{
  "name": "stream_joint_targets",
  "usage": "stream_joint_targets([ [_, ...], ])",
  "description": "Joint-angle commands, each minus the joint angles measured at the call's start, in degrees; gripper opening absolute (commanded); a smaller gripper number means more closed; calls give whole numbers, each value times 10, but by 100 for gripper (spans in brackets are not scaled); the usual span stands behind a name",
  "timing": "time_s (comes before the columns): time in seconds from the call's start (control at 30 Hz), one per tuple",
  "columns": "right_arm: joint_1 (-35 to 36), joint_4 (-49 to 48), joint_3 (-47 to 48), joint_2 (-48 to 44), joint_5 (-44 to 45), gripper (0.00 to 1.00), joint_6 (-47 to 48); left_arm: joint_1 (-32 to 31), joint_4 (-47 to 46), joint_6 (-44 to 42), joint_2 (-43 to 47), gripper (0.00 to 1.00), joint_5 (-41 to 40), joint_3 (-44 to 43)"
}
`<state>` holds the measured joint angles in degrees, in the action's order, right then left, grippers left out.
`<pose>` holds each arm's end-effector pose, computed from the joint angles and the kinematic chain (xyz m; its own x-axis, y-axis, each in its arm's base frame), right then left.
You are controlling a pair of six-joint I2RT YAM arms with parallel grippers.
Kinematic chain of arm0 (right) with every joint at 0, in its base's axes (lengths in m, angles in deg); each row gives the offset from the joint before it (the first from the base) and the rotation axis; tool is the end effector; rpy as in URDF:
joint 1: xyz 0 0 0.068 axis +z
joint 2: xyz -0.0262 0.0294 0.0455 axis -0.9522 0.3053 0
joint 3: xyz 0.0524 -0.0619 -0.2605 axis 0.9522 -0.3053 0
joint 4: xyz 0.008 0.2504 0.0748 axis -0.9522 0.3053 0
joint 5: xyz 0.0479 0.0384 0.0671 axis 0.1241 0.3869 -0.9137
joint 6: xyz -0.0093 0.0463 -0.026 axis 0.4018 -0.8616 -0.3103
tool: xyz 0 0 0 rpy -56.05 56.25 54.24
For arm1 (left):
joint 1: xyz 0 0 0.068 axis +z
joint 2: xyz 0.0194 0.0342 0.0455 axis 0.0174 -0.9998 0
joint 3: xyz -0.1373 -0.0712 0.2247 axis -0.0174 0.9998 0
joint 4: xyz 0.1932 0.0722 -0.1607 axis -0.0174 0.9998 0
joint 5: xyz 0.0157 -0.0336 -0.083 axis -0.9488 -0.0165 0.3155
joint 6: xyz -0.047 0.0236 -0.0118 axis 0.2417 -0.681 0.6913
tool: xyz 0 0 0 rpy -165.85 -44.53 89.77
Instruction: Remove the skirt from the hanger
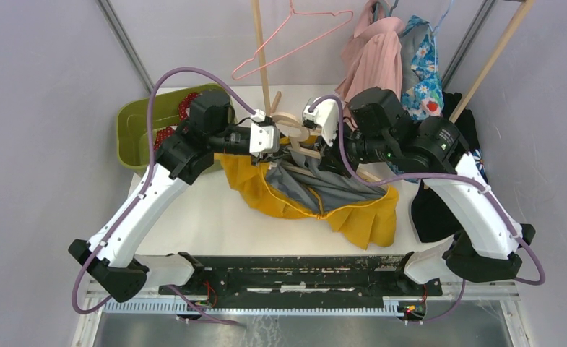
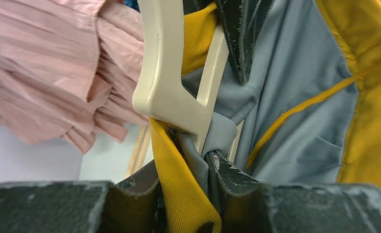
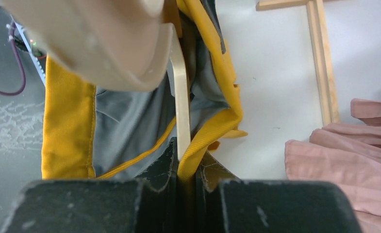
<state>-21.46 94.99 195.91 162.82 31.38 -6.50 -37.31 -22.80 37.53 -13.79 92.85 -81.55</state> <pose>0.1419 0.1826 0.5021 -0.2913 -0.5330 -0.7944 -0.8805 0.4741 0.0048 0.1885 -0.1721 0.4542 0.4416 0.1981 -0.8751 0.8960 -0.0474 0.4415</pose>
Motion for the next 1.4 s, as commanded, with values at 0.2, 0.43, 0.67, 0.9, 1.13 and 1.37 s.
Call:
stream_joint_targets([
  [0.2,6,-84,75,26,26,1,24,-7,-24,69,42,73,94,79],
  [0.43,6,-80,114,29,27,1,26,-7,-10,44,55,75,24,139],
  [0.67,5,-58,117,0,33,1,22,8,-35,25,62,58,-68,214],
  [0.9,6,-50,120,-11,37,1,23,45,-68,42,36,54,-25,234],
  [1.13,6,-62,136,-7,35,1,32,44,-34,30,-3,7,47,195],
  [1.37,6,-116,93,-14,45,1,33,39,-7,96,-13,3,40,134],
])
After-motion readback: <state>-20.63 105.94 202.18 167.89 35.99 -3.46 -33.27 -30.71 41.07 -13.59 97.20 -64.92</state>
